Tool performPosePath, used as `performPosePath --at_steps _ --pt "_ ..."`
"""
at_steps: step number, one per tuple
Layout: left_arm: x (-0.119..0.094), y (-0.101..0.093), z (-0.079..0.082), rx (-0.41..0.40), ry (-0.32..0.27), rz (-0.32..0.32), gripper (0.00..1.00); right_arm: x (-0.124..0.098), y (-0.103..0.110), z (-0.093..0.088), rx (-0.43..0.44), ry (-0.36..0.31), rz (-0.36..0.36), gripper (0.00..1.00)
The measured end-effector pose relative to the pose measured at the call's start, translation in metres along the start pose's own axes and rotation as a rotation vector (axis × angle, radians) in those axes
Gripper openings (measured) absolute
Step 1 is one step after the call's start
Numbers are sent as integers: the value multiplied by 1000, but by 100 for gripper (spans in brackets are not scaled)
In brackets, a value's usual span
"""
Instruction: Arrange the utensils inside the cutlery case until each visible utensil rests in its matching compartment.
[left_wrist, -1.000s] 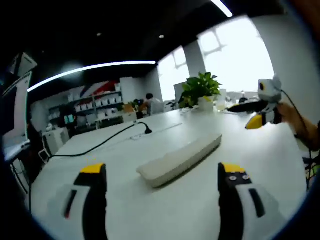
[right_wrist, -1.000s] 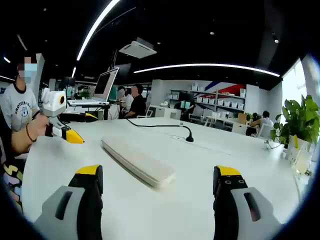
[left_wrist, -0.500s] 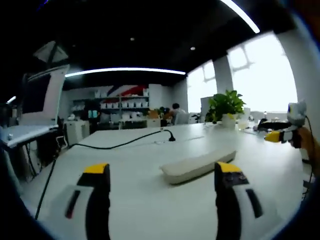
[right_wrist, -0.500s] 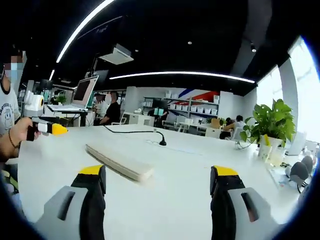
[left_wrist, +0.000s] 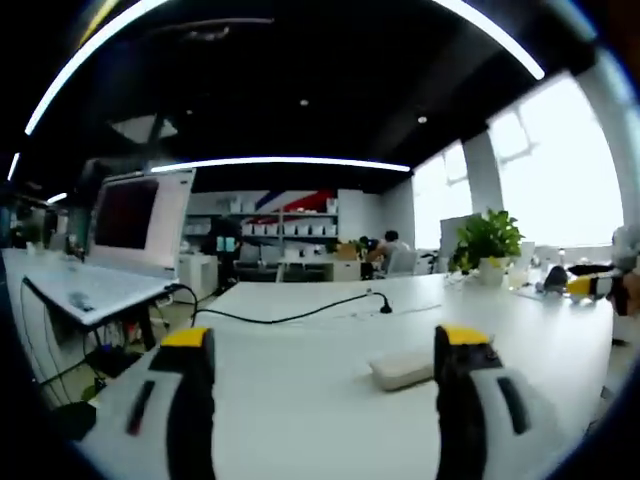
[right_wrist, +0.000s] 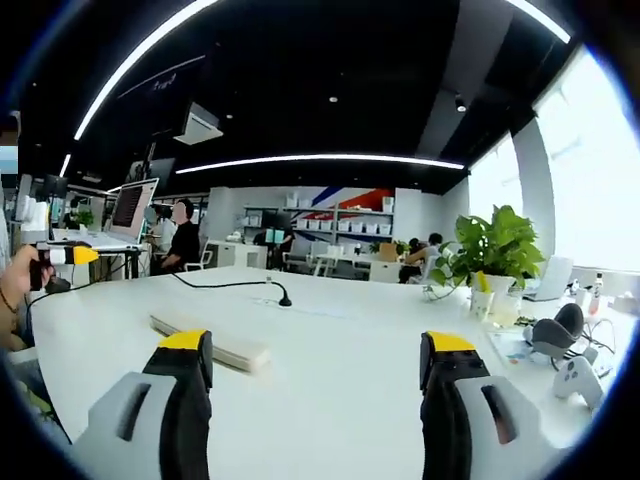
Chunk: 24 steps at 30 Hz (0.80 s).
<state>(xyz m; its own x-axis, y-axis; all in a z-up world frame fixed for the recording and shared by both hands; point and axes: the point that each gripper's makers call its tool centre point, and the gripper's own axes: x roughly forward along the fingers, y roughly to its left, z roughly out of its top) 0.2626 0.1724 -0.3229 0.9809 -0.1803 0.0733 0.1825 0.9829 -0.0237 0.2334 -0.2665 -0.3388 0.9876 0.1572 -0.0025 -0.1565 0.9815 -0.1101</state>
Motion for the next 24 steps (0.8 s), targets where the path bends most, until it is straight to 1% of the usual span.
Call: performPosePath --at_steps 2,4,8,10,13,19,22,24 --pt "-3 0 3 -7 -4 8 99 -3 -7 -1 1 6 -23 89" --pt "-4 -4 6 3 -4 0 98 -7 -16 3 -10 -29 -58 89" --pt "-7 -6 8 7 -20 10 98 -11 -29 1 13 -15 -102 90" --pt "-7 -6 8 2 -21 21 100 -12 -31 1 16 -19 -103 90" --pt "-7 -6 6 -2 -19 32 100 -12 -31 -2 17 -14 -102 90" --pt "-6 -12 1 4 -11 14 100 -9 -25 -5 26 -6 -76 90" --pt "-6 -14 0 40 -8 22 100 -8 -22 -5 20 -5 -66 91" --pt "-6 -15 1 45 -9 19 100 -7 -20 -6 17 -2 -60 91"
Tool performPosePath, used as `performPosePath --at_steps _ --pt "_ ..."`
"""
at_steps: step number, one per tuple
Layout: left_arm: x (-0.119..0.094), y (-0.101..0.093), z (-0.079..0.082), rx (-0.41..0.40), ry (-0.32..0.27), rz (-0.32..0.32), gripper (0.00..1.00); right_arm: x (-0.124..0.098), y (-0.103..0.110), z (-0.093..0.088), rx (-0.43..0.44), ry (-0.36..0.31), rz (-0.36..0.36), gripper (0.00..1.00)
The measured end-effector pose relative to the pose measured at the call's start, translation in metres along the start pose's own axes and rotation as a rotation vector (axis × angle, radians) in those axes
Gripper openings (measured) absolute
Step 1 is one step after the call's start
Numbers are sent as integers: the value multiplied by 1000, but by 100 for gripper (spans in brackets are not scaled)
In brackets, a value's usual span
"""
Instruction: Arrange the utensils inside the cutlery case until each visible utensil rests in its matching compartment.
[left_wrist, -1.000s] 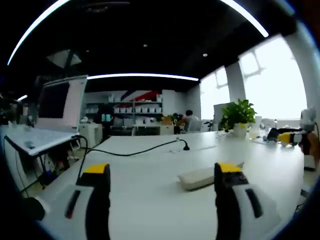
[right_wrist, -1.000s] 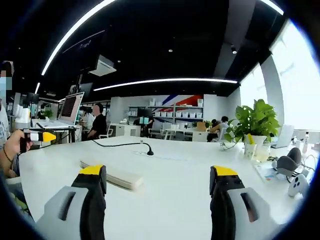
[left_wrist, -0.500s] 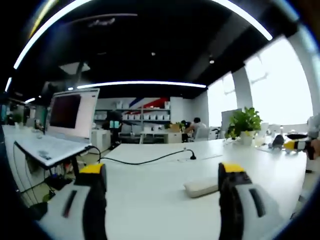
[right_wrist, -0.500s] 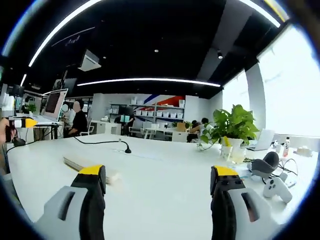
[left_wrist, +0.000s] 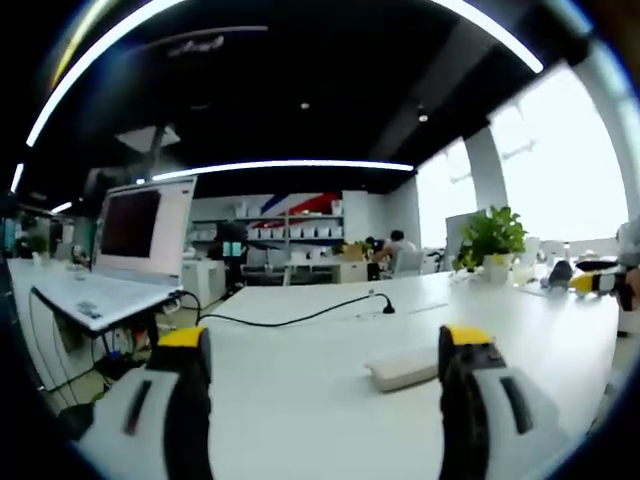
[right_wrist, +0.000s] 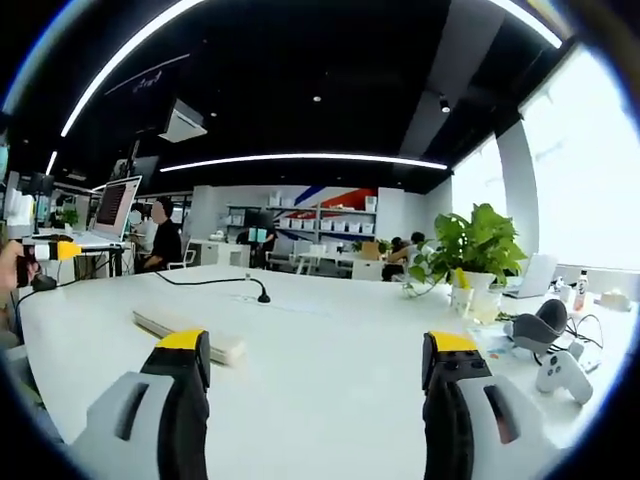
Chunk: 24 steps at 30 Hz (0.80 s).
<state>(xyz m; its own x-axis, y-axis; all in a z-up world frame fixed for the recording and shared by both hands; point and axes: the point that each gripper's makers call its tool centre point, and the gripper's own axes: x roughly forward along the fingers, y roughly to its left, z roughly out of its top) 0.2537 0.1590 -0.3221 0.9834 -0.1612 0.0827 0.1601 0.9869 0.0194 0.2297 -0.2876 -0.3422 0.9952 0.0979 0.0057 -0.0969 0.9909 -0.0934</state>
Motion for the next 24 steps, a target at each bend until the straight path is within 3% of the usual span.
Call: performPosePath --at_steps 24 --pt "0 -2 1 -31 9 -26 100 -1 -5 4 -28 -23 -17 95"
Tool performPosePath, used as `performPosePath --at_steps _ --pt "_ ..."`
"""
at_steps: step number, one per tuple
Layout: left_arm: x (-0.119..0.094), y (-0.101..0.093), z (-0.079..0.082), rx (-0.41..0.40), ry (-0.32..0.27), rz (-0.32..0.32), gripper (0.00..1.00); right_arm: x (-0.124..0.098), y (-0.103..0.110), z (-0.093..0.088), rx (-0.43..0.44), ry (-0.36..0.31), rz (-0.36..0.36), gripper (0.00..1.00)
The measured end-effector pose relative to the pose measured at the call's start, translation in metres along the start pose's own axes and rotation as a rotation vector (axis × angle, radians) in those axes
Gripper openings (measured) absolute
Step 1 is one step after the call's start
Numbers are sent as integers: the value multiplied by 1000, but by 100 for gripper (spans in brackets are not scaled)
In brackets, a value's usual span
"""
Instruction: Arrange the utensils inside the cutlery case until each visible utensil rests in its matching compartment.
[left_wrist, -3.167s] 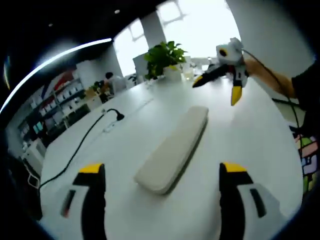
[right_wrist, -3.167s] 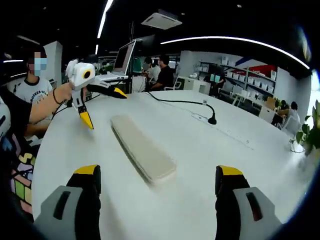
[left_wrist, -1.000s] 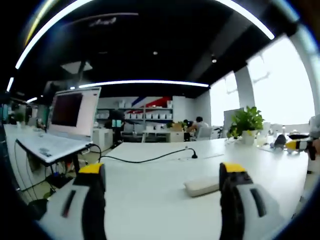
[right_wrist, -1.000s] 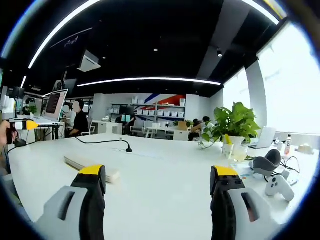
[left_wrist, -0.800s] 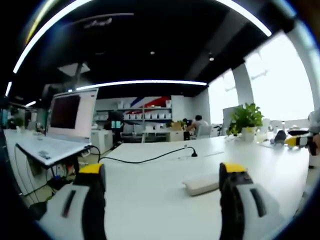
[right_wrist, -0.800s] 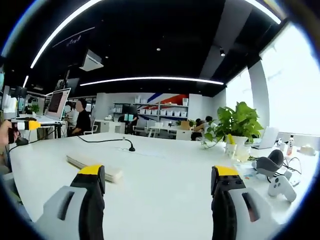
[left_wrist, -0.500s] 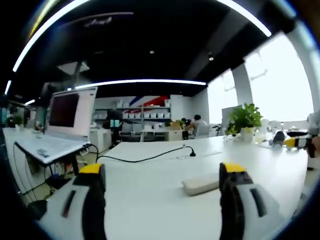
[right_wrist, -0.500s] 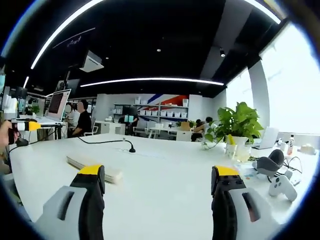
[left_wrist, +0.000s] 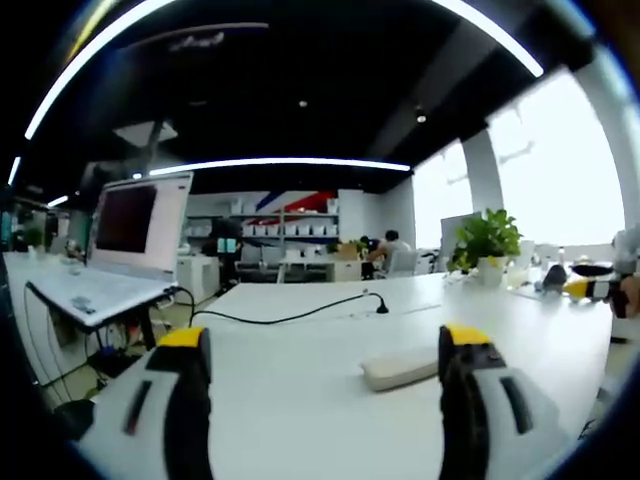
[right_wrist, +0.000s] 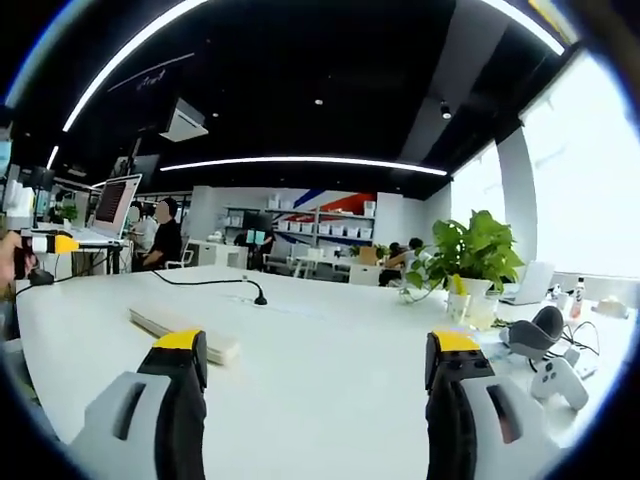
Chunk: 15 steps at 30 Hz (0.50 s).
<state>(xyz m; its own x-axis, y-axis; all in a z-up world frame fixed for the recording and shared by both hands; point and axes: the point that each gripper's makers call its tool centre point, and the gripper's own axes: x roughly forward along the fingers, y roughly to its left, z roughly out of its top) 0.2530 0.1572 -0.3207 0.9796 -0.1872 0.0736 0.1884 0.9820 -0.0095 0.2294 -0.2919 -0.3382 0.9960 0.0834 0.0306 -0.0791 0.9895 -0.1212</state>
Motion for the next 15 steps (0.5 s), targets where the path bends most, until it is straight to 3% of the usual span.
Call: performPosePath --at_steps 15 --pt "3 -6 0 9 8 -12 100 6 -1 -8 -20 33 8 97"
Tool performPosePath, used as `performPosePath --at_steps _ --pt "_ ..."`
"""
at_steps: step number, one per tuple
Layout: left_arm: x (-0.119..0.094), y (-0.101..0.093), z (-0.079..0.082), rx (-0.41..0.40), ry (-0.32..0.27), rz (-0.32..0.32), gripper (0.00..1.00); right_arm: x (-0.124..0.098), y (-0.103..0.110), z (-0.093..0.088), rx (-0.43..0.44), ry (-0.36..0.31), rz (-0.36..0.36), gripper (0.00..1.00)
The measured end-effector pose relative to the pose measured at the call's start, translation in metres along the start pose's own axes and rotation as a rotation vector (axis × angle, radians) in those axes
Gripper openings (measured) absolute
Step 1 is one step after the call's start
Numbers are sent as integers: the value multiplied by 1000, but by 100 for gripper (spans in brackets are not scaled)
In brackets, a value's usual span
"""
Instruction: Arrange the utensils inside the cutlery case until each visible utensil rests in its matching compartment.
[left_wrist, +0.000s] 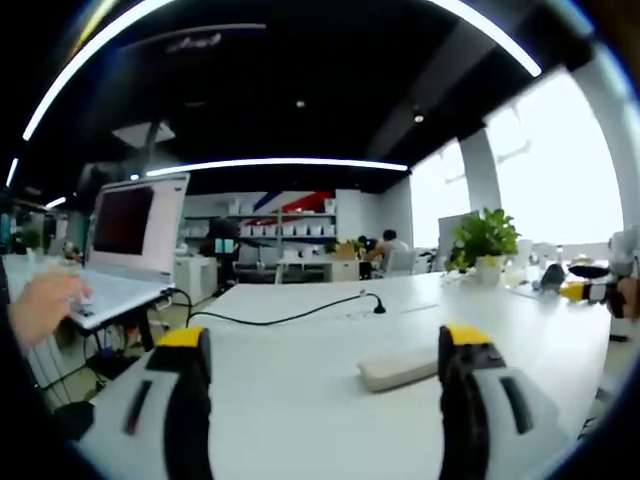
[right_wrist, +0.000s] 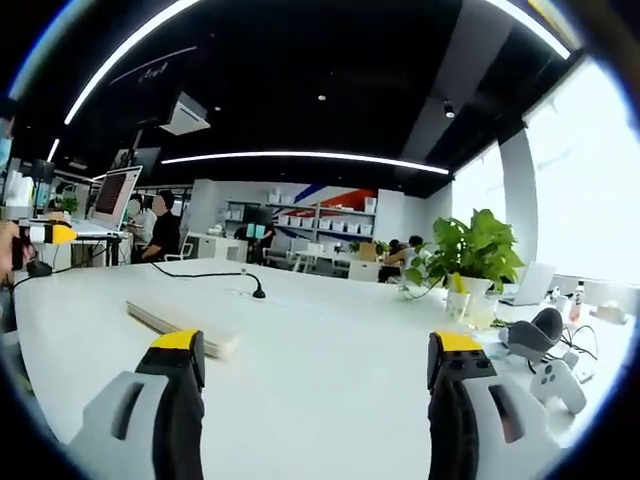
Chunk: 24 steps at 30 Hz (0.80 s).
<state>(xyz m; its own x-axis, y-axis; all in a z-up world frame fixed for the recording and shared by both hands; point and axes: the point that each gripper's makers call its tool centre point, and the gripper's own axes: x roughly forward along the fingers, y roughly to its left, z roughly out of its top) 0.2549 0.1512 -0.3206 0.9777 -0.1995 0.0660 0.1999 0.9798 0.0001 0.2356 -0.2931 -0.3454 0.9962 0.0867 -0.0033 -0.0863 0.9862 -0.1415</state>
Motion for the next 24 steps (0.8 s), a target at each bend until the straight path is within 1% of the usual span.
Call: performPosePath --at_steps 3,11,14,18,21,24 --pt "0 -3 -3 1 11 -9 100 -1 0 0 -1 0 2 97" --pt "2 -5 -4 6 16 -15 100 0 -3 -2 4 8 -6 97" --pt "2 -5 -4 6 17 -15 100 0 -4 -3 14 12 -16 99" --pt "1 -3 -6 13 23 -2 100 0 -6 -5 -2 26 -21 99" --pt "1 -3 -5 11 20 -6 100 0 -6 -7 -1 30 -20 99" --pt "1 -4 -6 10 21 -8 100 -1 -7 -6 -19 32 -30 99"
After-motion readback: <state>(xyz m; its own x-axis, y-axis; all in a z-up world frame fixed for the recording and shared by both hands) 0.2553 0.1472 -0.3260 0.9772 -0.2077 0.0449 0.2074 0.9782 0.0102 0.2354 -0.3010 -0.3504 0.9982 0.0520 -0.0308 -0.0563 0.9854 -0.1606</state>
